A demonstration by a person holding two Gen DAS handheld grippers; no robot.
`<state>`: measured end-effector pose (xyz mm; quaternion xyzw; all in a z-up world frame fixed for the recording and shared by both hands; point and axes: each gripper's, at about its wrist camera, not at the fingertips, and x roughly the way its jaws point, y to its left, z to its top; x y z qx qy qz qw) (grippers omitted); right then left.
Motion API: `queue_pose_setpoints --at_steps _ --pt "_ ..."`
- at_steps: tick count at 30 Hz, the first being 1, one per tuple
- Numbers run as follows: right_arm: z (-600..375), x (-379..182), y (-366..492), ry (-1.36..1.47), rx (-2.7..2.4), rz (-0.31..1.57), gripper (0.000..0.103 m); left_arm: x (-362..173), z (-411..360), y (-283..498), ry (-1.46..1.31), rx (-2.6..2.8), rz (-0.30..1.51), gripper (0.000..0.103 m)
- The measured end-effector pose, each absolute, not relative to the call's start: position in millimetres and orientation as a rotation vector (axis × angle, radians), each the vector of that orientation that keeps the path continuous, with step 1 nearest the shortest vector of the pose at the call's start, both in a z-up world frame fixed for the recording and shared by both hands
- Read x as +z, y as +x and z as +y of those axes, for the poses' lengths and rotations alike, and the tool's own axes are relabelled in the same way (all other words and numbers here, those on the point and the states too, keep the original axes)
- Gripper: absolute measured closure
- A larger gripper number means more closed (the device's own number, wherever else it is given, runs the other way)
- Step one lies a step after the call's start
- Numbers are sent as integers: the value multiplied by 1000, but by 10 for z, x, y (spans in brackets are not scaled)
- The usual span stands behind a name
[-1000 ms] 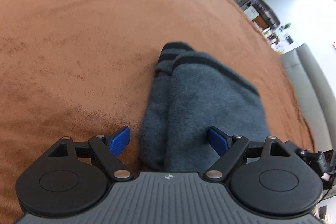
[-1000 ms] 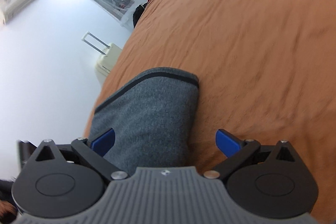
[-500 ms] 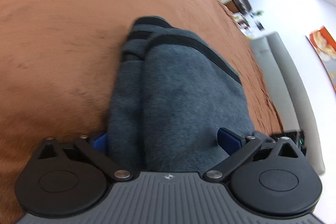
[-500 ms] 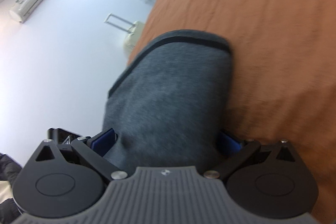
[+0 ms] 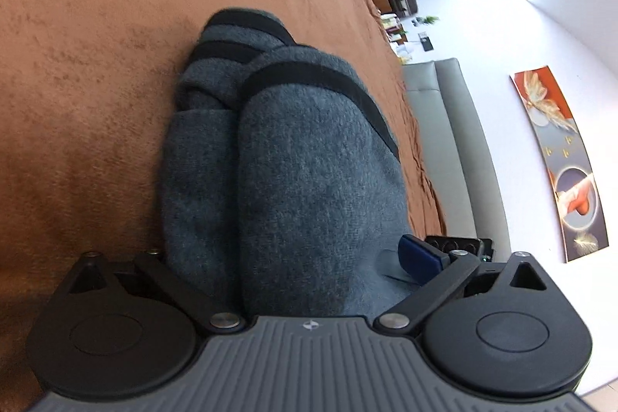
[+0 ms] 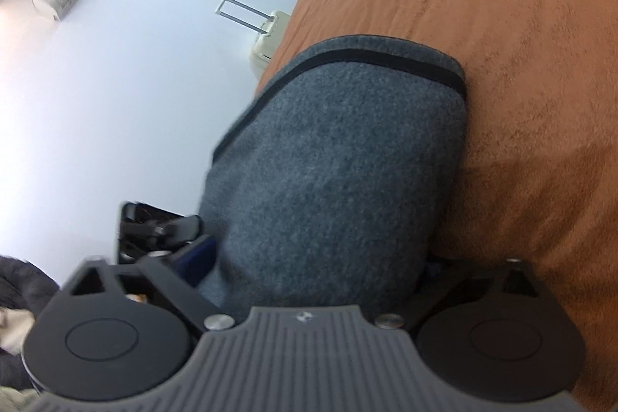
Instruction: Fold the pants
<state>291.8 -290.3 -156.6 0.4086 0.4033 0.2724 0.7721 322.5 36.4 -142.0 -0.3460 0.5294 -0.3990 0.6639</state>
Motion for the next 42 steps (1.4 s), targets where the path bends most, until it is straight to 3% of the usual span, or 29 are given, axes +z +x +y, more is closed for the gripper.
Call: queue_pose_setpoints --at_steps 1,2,3,4,12,20,30,36,42 --pt "-2900 -1579 2914 873 584 883 37 -1466 370 3233 -795 -885 1212 37" --pt "-2931 -1604 2909 899 586 884 44 -1555 349 3274 -827 -868 1253 52" --pt "-2968 -1621 2904 927 588 878 53 -1641 380 3301 -905 -873 1274 55" --pt "-2994 -1638 2896 941 583 878 53 -1675 417 3291 -938 -891 1268 58" --pt "-3018 -1548 2934 935 610 835 62 -1606 449 3266 -971 -919 1216 62" --pt "-3176 -1253 2816 912 628 752 63 -1304 235 3313 -969 -964 1169 62" --pt "-4056 -478 2445 799 564 637 63 -852 -722 3461 -923 -1129 1123 62" --pt "-4914 -427 2078 757 453 644 64 -1076 -1559 3502 -891 -1194 1176 62" --pt "-5613 -894 1827 811 360 675 64 -1541 -2190 3513 -858 -1182 1285 62"
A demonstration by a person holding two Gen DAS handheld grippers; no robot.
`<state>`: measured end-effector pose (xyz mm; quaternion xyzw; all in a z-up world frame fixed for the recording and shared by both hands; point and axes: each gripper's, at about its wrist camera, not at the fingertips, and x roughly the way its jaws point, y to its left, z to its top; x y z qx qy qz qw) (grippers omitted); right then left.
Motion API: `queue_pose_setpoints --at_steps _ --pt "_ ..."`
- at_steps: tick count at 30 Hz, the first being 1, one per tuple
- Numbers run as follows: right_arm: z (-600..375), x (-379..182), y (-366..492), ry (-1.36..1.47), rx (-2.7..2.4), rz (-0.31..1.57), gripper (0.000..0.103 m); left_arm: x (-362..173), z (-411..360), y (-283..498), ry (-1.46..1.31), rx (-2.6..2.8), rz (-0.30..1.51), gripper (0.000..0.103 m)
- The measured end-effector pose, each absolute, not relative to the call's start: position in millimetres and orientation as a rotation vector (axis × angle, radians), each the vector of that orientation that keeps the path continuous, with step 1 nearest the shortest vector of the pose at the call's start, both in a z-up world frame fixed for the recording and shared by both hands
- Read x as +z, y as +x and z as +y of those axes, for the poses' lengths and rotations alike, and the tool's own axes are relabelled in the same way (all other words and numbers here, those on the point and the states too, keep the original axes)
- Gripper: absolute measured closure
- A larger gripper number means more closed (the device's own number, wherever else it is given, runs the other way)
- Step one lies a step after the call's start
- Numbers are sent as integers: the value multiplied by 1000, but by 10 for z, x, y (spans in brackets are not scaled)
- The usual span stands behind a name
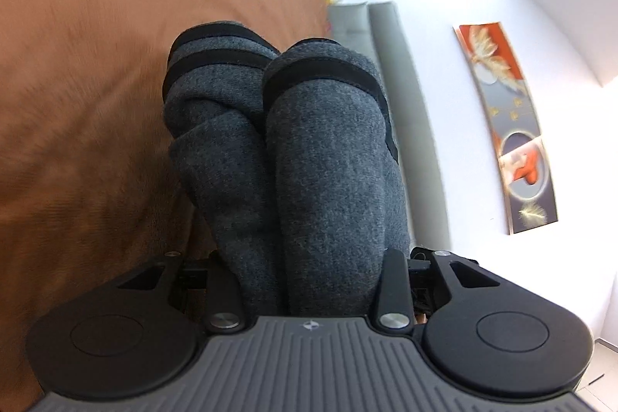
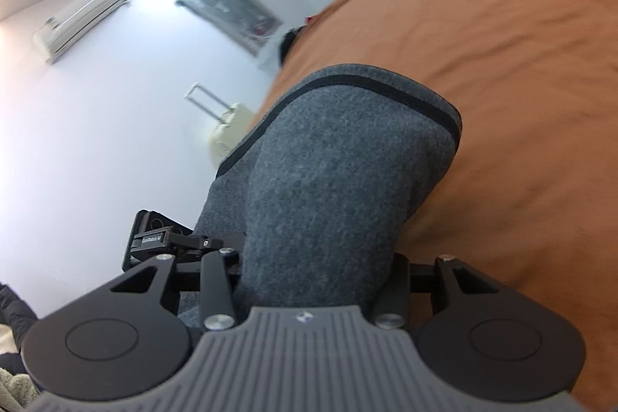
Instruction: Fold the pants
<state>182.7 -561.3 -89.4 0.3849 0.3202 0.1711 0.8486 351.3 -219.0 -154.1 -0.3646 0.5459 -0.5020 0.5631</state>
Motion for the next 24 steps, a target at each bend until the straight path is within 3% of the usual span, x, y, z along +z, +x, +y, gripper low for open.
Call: queue_pose_setpoints --at_steps 12,17,21,24 --pt "-6157 -1771 1642 915 390 681 62 -2037 -2461 3438 -759 -1191 1334 59" --pt "-6314 -1941 1569 976 397 659 42 -2067 -2417 3433 -785 -1185 1330 50" --pt "-6367 -1715 1347 972 356 605 17 -1786 -2327 3429 -761 -1164 1298 50" --pt "-6428 -1393 1108 848 225 597 16 -1452 -2222 3337 -662 -1118 1240 48"
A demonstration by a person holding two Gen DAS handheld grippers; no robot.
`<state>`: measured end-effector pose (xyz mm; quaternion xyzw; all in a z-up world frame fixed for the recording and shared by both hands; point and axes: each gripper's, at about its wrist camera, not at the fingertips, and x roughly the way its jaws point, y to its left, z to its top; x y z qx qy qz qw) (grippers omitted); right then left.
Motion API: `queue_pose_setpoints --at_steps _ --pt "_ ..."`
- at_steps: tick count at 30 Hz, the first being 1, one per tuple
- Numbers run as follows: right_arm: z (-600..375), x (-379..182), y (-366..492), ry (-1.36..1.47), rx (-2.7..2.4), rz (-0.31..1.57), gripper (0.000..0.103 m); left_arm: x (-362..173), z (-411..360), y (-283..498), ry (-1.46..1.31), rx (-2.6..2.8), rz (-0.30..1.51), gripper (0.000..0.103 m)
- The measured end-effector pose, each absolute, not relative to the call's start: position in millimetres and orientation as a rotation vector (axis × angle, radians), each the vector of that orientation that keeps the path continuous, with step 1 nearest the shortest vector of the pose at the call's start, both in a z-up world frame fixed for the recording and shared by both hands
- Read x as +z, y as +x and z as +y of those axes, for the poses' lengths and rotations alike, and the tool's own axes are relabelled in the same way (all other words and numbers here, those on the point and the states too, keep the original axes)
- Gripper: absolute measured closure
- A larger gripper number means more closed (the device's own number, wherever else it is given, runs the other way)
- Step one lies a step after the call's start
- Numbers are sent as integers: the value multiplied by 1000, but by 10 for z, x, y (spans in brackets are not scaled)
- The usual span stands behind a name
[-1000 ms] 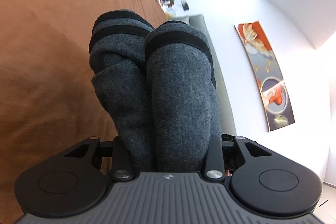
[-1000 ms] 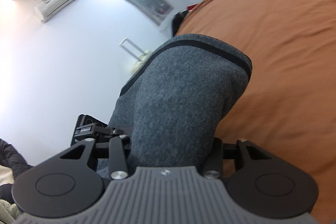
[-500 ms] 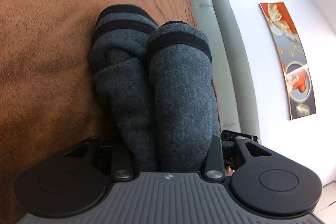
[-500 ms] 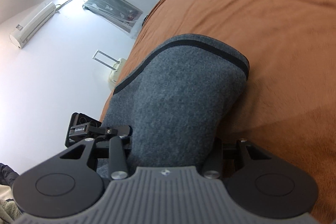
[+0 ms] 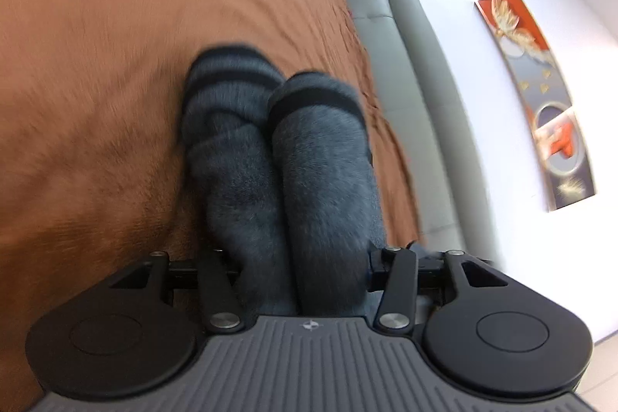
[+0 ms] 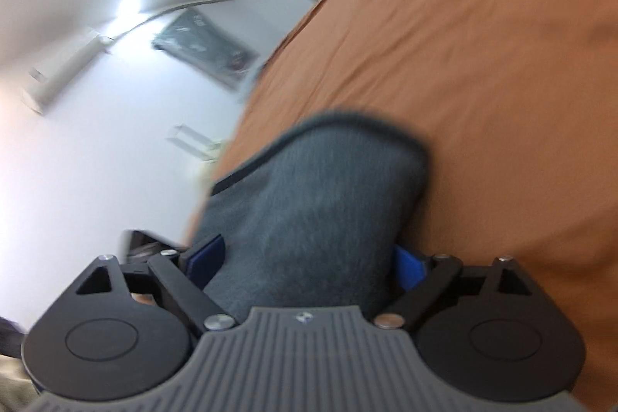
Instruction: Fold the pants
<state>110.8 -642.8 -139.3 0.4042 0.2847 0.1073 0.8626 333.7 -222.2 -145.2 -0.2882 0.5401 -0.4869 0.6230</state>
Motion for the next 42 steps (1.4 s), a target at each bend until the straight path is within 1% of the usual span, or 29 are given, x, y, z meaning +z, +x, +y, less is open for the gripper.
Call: queue_pose_setpoints --at_steps 3,5,7,8,9,12,15,19,24,27,30,42 --pt "-6236 -909 853 588 -7 500 16 -1026 -2223 3099 -481 -1063 1123 47" --pt "-5868 -633 766 342 -110 454 17 -787 -2250 2916 -379 -1017 1049 46" --pt "-5421 -447 790 113 -169 434 20 -574 -2270 2727 -313 -973 974 46" --pt "-5268 -440 782 48 -178 425 23 -478 -2280 2632 -294 -957 934 46" --pt "-5168 -461 781 18 -170 420 26 -399 -2227 2546 -270 -937 881 46" --pt "-5048 -563 820 -1 -191 425 28 -116 -2142 2349 -261 -918 727 46" --pt "-4995 -623 962 -14 -236 404 29 11 -2237 2283 -237 -974 700 45" --pt "-5031 -658 1106 -99 -330 387 29 -110 -2581 2127 -94 -965 659 45" --pt "-4756 -862 1259 -194 -397 398 29 -632 -2778 1862 104 -850 683 46" --pt "-4640 -1007 1328 -214 -377 454 29 -802 -2841 1785 178 -817 696 45" --pt "-4646 -1185 1394 -189 -354 530 28 -900 -2884 1793 192 -813 738 44" --pt "-4732 -1367 1305 -123 -357 532 26 -929 -3011 1784 180 -783 698 42"
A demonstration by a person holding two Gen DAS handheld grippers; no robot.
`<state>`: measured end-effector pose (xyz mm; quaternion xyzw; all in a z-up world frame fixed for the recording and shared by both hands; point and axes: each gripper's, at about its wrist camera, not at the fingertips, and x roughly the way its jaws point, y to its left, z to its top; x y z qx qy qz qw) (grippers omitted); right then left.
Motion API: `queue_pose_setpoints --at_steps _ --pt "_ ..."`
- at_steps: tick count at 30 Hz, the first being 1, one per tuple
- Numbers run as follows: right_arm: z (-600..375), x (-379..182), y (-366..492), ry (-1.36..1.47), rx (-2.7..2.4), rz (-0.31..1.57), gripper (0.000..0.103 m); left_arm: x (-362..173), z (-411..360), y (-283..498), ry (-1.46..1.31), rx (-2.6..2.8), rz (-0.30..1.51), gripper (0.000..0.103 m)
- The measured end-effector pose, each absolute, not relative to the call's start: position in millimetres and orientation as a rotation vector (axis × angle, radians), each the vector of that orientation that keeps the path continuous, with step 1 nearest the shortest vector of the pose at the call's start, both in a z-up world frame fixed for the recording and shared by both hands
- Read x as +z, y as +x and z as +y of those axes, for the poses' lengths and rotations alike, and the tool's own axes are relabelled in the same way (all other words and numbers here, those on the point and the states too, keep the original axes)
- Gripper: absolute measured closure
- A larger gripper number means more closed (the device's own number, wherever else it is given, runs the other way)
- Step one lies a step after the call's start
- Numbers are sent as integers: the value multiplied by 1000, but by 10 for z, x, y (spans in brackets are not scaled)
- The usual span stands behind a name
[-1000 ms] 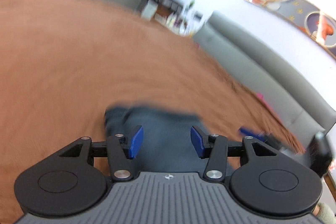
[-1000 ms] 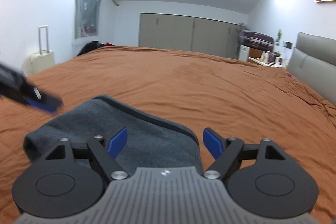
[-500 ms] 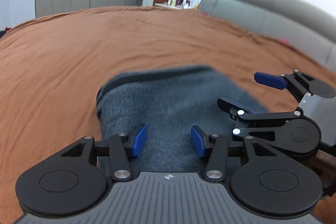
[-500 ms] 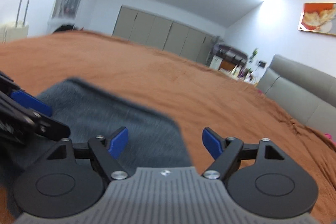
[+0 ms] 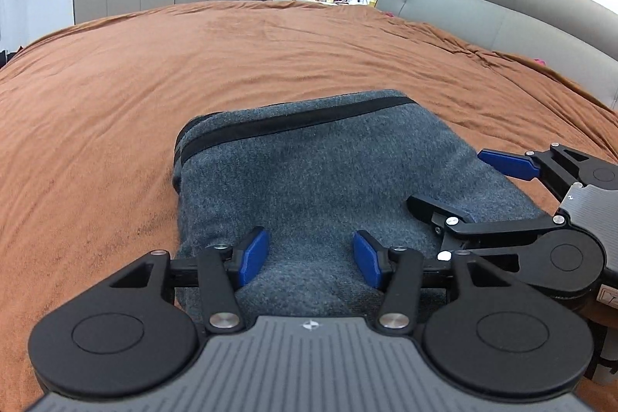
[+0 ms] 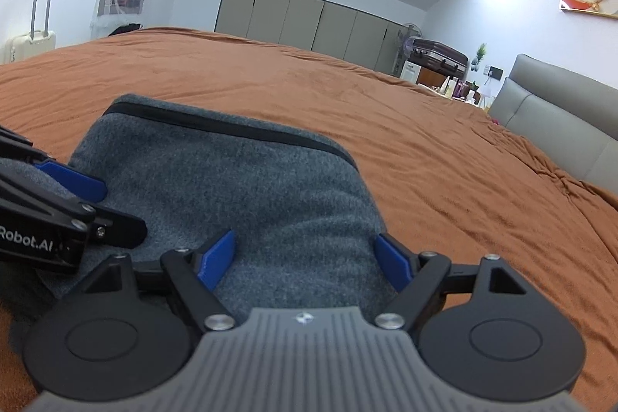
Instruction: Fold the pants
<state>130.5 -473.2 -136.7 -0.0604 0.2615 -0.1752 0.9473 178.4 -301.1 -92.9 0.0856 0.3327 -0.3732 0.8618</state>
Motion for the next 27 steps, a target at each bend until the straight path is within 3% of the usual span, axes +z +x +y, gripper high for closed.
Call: queue_pose_setpoints --at_steps 8,10,13,16,22,27 --pt "-4715 -1349 1282 -100 -368 536 24 -903 -3076 1819 193 -779 707 39" --pt "-4722 -1342 1298 -93 -376 541 20 -876 -3117 1810 210 -777 710 35" --pt "-4777 -1308 1333 -59 -419 553 5 -830 -3154 1800 211 -773 709 31" --pt "-4822 -1271 1351 -21 -426 561 5 -781 -3166 1790 211 -768 707 28" --pt "-4694 -968 1272 -89 -459 555 5 -474 -3100 1692 198 -691 701 11" --pt "-4548 -572 925 -2 -468 517 5 -138 -2869 1487 162 -593 726 10"
